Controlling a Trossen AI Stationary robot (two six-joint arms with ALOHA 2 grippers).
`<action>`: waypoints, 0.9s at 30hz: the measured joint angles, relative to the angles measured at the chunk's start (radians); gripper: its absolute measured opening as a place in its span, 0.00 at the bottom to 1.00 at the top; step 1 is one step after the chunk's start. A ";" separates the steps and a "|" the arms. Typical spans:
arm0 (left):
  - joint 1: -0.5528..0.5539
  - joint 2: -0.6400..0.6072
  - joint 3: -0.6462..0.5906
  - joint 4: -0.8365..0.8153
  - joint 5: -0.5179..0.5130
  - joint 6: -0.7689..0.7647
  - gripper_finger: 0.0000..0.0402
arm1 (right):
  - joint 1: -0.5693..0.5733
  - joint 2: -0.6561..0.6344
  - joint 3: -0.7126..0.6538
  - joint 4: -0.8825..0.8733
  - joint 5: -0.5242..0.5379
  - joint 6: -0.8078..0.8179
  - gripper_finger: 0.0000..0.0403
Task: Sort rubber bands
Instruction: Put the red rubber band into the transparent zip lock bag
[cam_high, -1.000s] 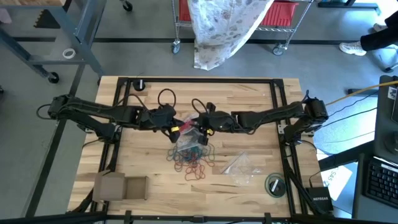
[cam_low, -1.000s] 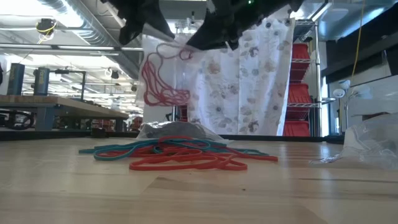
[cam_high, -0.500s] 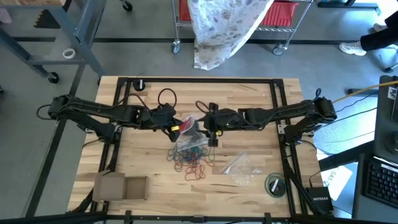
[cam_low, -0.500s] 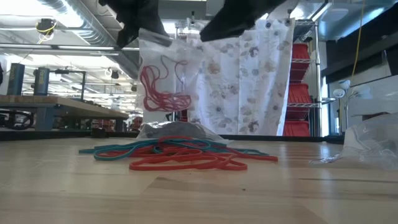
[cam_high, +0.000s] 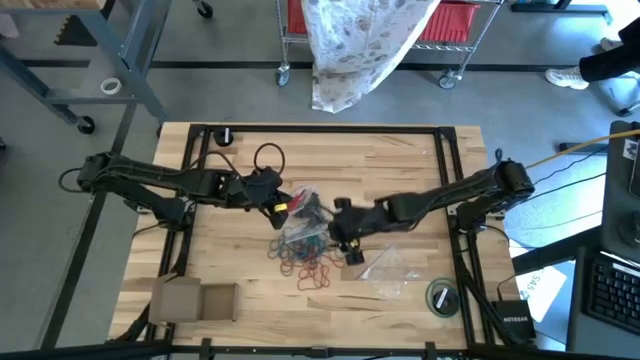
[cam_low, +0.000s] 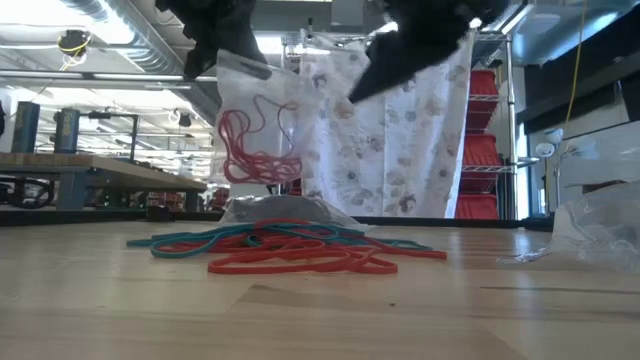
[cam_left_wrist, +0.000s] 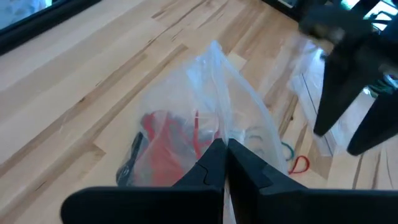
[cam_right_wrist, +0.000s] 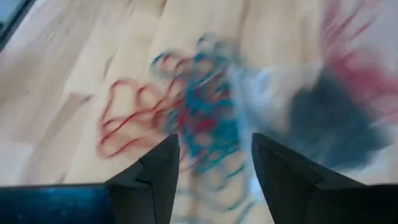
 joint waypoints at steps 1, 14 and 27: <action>0.000 0.000 0.000 0.000 0.000 0.000 0.00 | 0.014 0.018 0.000 -0.021 -0.007 0.034 0.48; -0.001 0.000 0.000 0.004 0.000 0.008 0.00 | 0.093 0.274 -0.001 -0.037 0.041 0.321 0.48; -0.001 0.000 0.000 0.007 0.001 0.026 0.00 | 0.093 0.265 0.067 -0.122 0.041 0.304 0.48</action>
